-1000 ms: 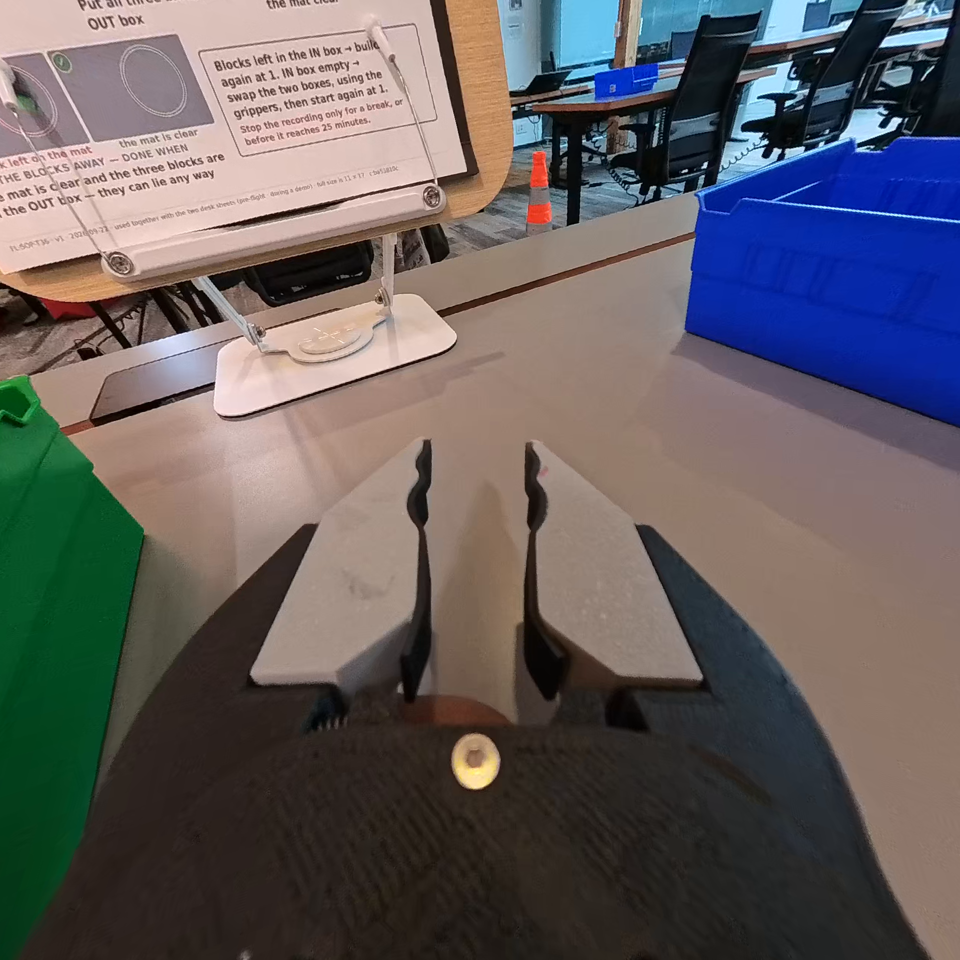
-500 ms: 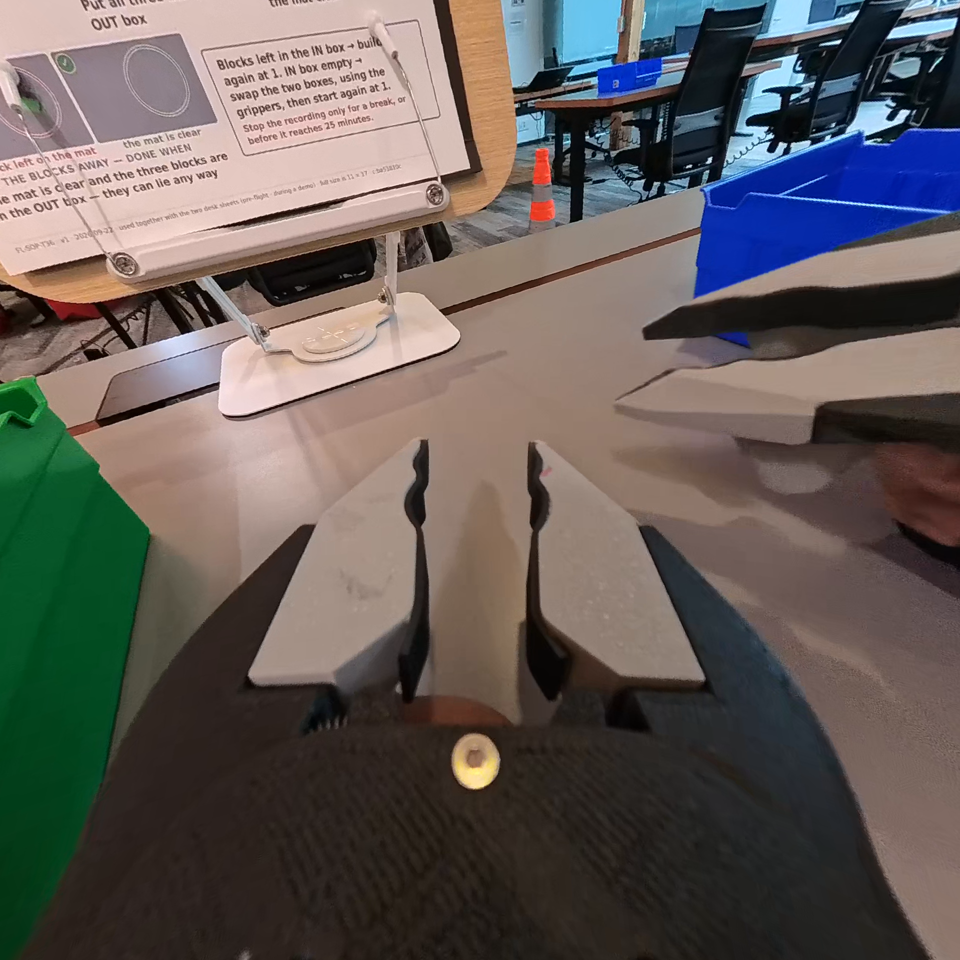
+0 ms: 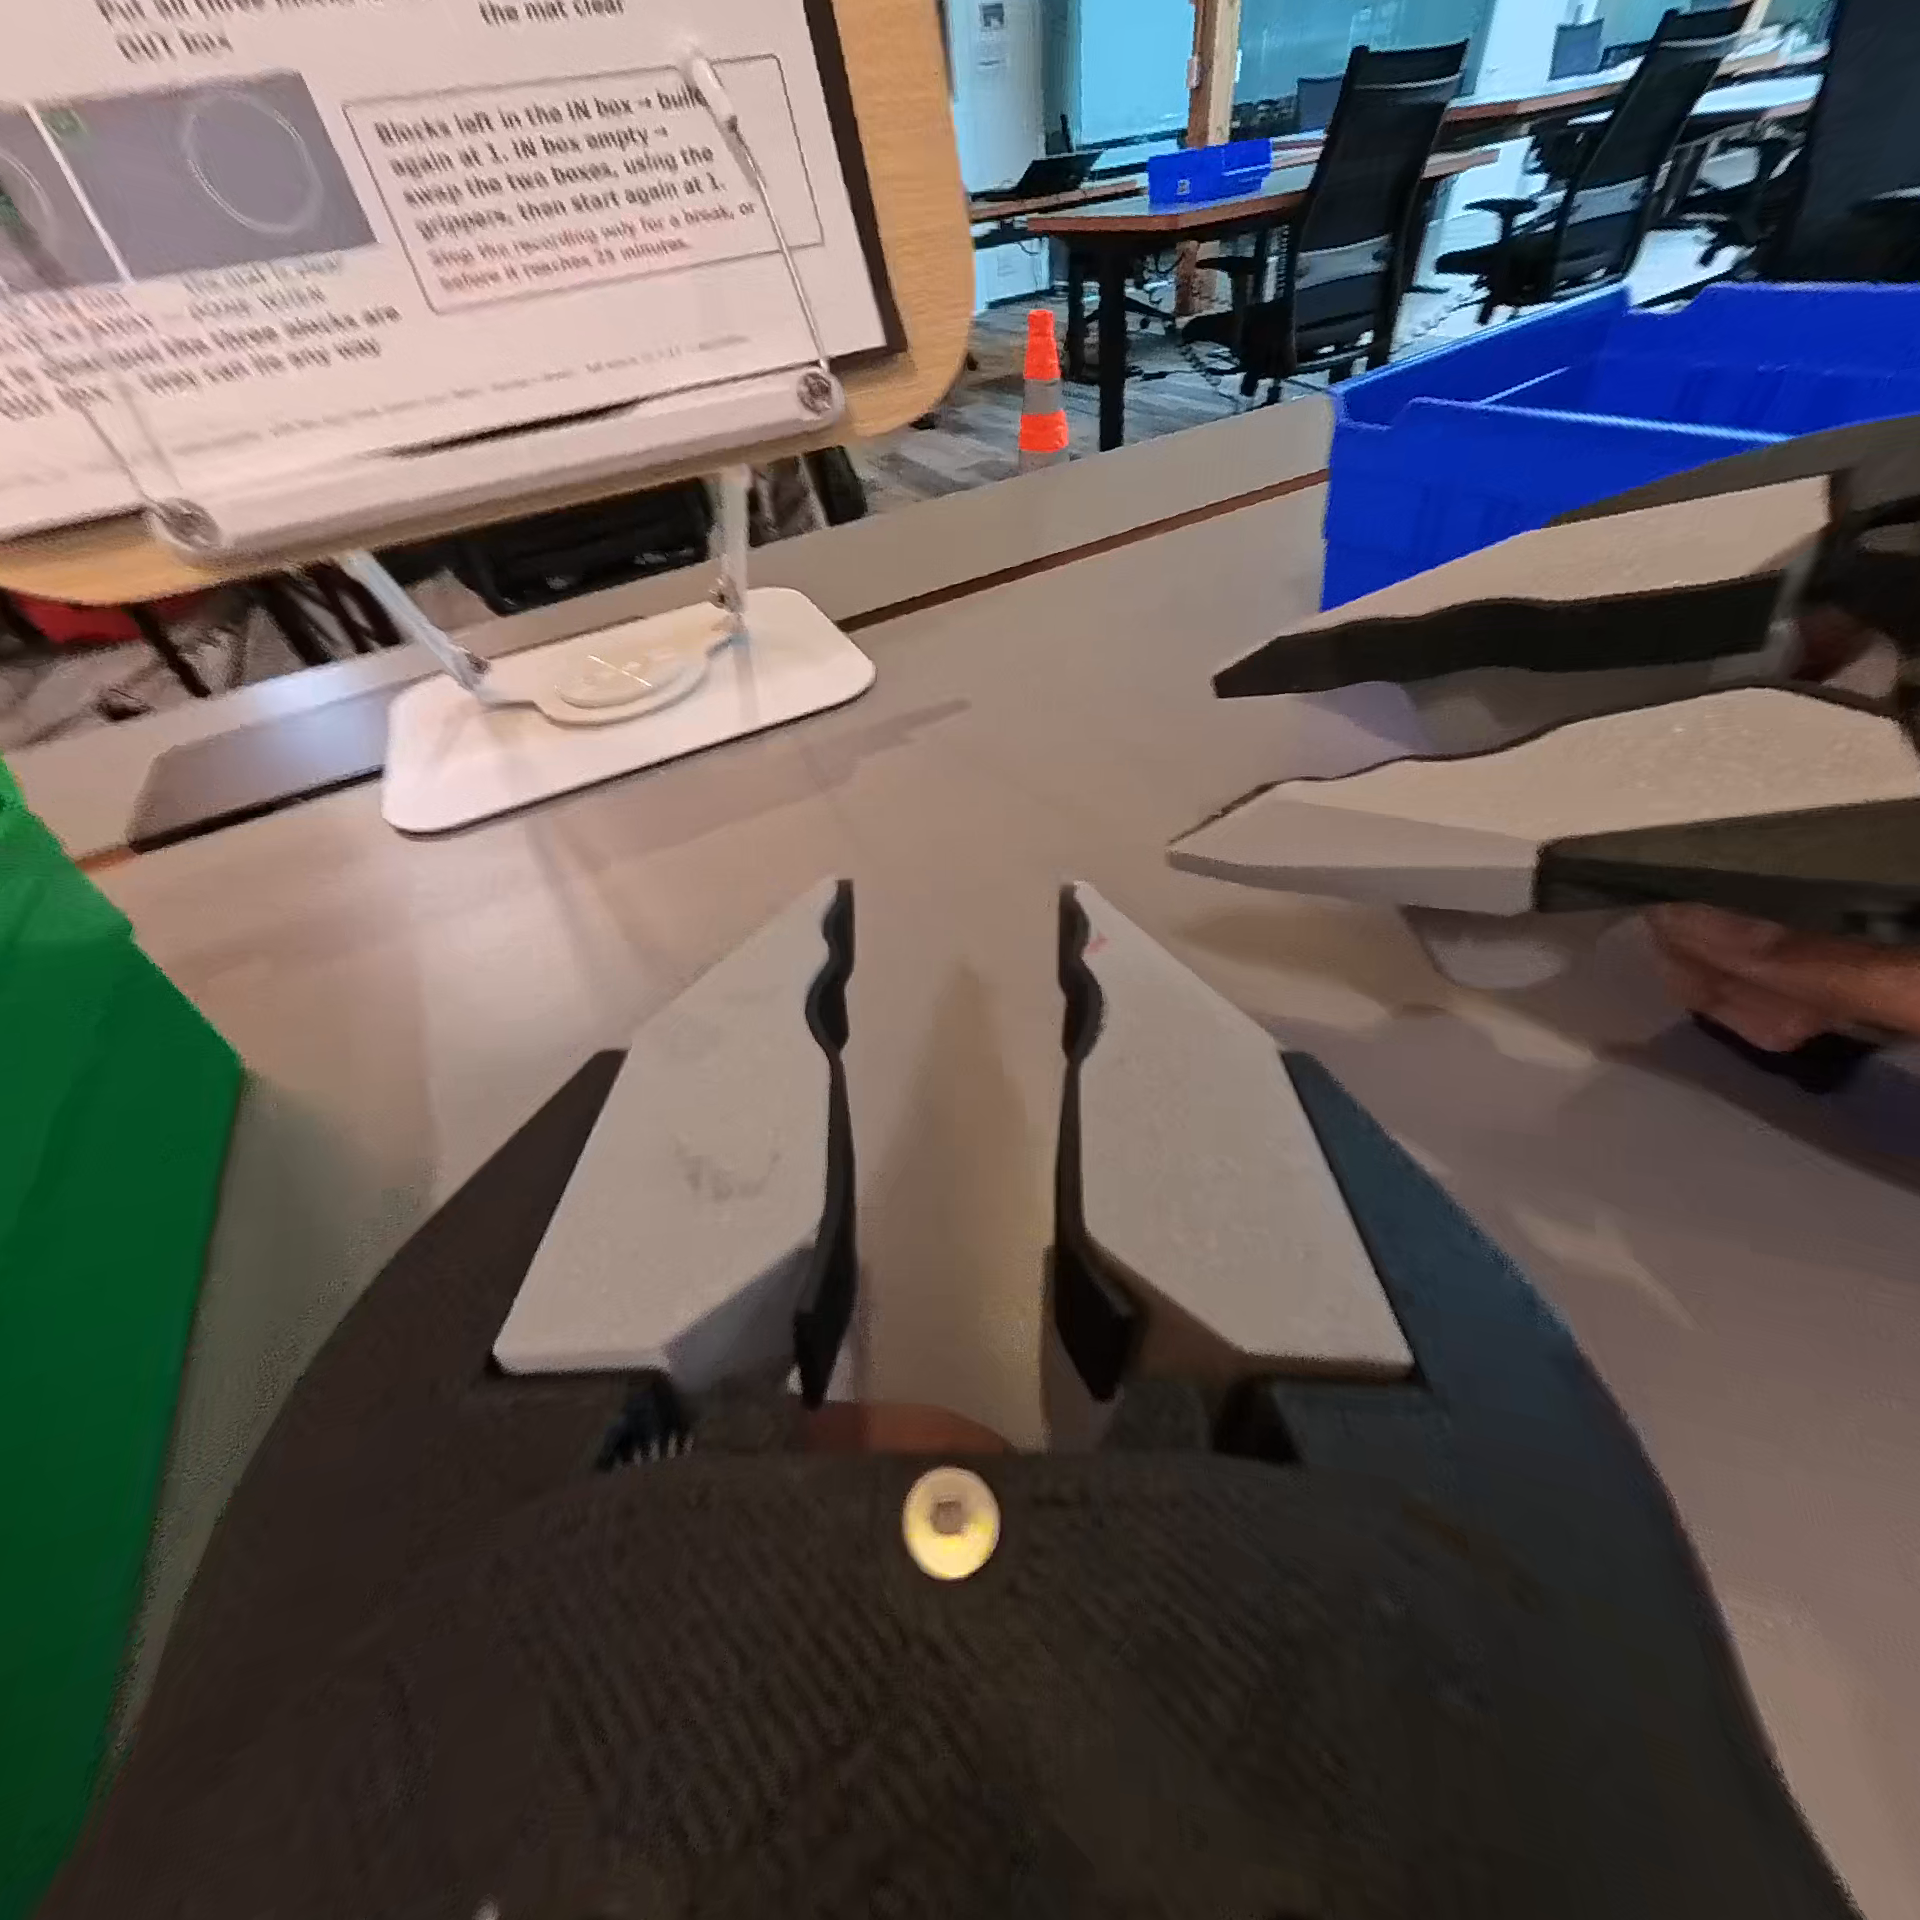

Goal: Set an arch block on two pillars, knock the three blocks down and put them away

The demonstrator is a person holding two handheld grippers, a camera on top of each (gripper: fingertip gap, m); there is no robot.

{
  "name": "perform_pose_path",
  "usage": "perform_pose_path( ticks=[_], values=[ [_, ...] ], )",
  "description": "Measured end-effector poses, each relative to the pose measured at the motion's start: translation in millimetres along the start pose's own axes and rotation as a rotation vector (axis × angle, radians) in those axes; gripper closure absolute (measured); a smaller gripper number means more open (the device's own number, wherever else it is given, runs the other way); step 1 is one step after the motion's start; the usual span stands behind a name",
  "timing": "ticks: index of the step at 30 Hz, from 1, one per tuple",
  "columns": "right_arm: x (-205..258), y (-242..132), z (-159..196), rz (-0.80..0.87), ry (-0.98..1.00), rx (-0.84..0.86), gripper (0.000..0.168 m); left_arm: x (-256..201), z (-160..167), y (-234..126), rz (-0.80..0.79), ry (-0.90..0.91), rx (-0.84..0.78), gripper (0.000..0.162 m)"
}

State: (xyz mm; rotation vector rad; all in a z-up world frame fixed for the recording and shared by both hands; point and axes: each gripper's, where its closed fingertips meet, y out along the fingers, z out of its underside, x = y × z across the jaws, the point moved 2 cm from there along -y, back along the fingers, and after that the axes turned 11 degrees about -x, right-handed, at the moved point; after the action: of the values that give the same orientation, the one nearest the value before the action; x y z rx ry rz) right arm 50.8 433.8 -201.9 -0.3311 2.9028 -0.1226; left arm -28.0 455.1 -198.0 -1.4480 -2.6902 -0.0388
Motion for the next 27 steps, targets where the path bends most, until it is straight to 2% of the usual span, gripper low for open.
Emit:
perform_pose_path(
  ticks=[3,10,17,27],
  values=[
    [0.1,-1.5,3.7,-0.014,0.026,0.006,0.120,-11.4,-0.6,-16.6,0.041,-0.032,-0.002,0.122],
    [4.6,-3.5,11.0,-0.027,0.022,0.028,0.119,-24.9,0.7,-58.2,0.051,0.053,0.005,0.118],
    [3.5,-12.8,4.1,0.011,0.021,-0.031,0.120,-20.2,4.0,-96.5,0.027,0.083,0.022,0.116],
    [-7.9,-28.6,-4.2,0.099,0.060,-0.114,0.119,-15.7,8.9,-113.5,0.032,0.095,0.053,0.116]
  ],
)
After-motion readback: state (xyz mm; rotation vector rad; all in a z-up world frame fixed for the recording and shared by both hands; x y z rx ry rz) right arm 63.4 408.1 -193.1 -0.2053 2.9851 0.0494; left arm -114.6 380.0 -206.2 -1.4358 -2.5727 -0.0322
